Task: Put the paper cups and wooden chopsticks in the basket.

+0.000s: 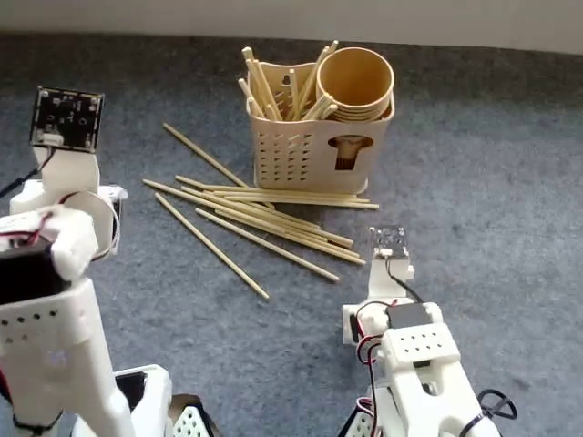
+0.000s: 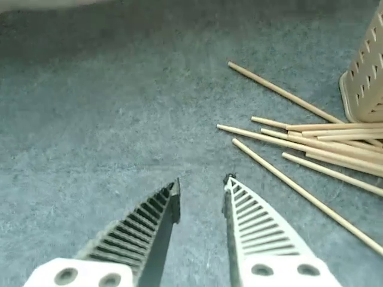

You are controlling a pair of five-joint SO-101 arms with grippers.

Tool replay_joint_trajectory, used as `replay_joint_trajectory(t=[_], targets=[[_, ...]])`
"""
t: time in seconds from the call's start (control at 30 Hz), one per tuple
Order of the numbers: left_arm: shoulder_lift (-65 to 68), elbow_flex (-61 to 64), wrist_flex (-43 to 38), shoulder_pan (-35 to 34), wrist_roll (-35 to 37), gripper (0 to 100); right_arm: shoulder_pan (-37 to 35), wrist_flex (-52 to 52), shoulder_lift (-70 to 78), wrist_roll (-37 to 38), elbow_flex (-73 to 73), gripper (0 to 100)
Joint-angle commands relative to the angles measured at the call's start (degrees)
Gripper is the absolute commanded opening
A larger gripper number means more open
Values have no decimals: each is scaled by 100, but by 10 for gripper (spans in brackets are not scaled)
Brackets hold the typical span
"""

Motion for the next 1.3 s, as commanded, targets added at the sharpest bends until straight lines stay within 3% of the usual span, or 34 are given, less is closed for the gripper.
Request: replay_joint_trajectory(t=[0.0,0.17,0.47,0.7,1.1,1.27], targets=[[1288,-910,554,84,-18,134,57,-295,-145,-35,180,5],[2220,-1024,607,75,123,134,57,-295,-145,-18,215,5],[3811,-1077,580,400,1749,193,48,-963,-136,-18,541,5],[5138,-1552,0,505,2831,193,40,-1042,-136,-18,620,5],[7073,-2703,-791,541,3455,193,57,-989,-145,-18,620,5],[7820,-3442,-774,549,3666,192,66,-110,-303,-18,347,5]])
